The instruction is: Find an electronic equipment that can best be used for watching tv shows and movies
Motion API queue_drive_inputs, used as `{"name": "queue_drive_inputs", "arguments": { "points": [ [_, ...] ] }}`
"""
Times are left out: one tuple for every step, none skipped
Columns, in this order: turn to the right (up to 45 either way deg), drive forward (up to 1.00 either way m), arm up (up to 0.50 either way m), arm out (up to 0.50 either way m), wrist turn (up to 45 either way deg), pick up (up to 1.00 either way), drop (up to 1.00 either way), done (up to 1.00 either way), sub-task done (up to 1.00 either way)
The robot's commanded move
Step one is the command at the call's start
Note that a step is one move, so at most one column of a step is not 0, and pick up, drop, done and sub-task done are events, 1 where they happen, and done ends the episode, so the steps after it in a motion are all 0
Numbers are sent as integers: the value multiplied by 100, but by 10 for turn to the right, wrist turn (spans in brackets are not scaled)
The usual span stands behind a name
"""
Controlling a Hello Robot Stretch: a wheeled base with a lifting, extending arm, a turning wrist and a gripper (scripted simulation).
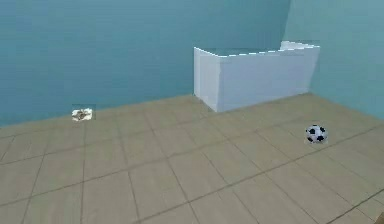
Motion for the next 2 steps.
{"name": "queue_drive_inputs", "arguments": {
  "points": [
    [-30,0,0,0,0,0,0,0,0],
    [0,55,0,0,0,0,0,0,0]
  ]
}}
